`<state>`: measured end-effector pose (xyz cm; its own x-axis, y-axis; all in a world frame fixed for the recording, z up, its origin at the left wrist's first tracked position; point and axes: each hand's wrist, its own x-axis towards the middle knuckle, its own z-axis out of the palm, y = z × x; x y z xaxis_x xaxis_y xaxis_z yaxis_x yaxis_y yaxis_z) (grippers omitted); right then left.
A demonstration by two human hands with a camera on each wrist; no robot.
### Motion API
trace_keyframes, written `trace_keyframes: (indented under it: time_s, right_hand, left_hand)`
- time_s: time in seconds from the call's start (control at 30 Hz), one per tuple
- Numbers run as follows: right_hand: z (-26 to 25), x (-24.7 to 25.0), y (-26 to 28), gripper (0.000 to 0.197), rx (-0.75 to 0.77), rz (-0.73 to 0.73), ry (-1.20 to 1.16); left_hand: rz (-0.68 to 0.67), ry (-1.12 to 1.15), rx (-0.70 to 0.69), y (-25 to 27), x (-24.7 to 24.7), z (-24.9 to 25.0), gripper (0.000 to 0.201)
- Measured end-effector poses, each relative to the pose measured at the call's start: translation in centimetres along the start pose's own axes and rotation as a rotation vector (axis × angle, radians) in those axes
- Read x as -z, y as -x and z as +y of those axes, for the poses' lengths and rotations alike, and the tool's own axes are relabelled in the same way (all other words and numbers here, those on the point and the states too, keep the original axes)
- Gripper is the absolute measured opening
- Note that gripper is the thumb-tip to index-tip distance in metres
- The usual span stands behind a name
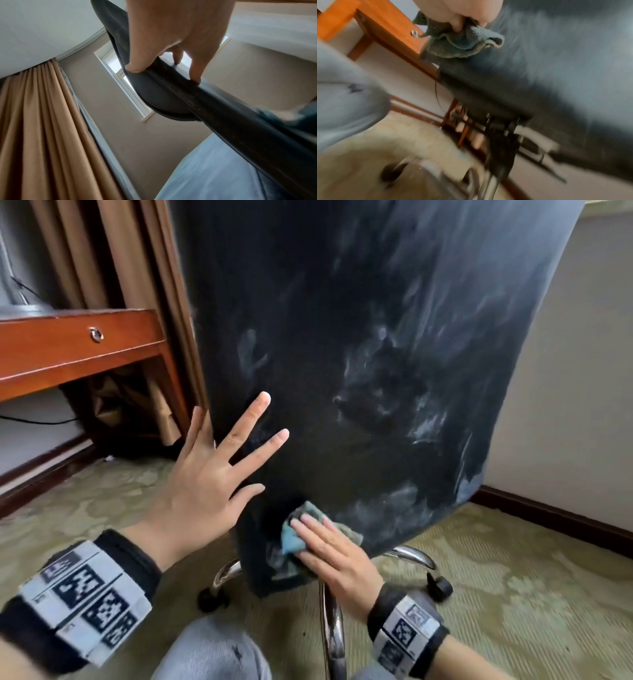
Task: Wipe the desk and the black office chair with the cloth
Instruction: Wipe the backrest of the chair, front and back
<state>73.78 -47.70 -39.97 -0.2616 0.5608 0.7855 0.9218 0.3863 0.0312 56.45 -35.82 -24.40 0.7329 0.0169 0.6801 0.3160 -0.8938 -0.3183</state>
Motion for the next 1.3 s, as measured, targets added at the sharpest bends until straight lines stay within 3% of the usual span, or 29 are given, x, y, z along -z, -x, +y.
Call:
trace_keyframes:
  time_s: [0.07,0.2,0.27,0.43,0.5,0.57,0.67,0.87,1.0,1.1,1.13,1.3]
  right_hand:
    - [1.9,0.9,-2.4,0.026,0.034,0.026,0.054]
    - [1.2,-2.7,2.2,0.030,0.100,-0.248,-0.137]
    - [1.6,-2.1,2.3,0.032,0.171,-0.310,-0.149]
    - [4.7,3.0,-5.6,0.033,0.277,-0.108,0.036]
    - [4.1,1.2,-3.7,0.031,0.184,-0.120,-0.036]
    - [3.1,-1.2,0.4,0.031,0.110,-0.234,-0.128]
    - [3.3,-1.9,3.8,0.030,0.257,-0.410,-0.060]
    - [6.7,5.6,-3.7,0.032,0.279,-0.187,0.064]
    - [5.3,1.3,2.1,0.030,0.096,-0.304,-0.099]
    - [5.0,0.0,6.0,0.029,0.208,-0.442,-0.073]
    - [5.5,0.7,5.3,0.028,0.268,-0.440,-0.046]
    - [8.6,7.2,-1.6,0.031,0.235,-0.232,0.089]
  left_hand:
    - [-0.011,0.013,0.004,0.2,-0.1,-0.6,0.085]
    - [-0.037,0.064,0.005,0.8,-0.1,-1.8,0.085]
    - [-0.053,0.065,0.007,0.9,-0.1,-2.4,0.083]
    - [-0.088,0.057,0.012,1.1,-0.1,-3.3,0.082]
    - [-0.090,0.064,0.013,1.3,-0.1,-3.4,0.082]
    - [-0.091,0.059,0.014,1.4,-0.1,-3.6,0.082]
    - [-0.111,0.049,0.004,1.4,-0.1,-4.0,0.076]
    - [-0.094,0.064,-0.014,1.6,-0.5,-4.5,0.064]
    - [-0.086,0.048,-0.025,1.7,-0.6,-4.7,0.062]
    - [-0.104,0.037,-0.025,1.8,-0.4,-5.0,0.063]
    - [-0.108,0.029,-0.025,1.7,-0.4,-5.1,0.063]
    - [-0.119,0.044,-0.016,1.8,-0.6,-5.3,0.062]
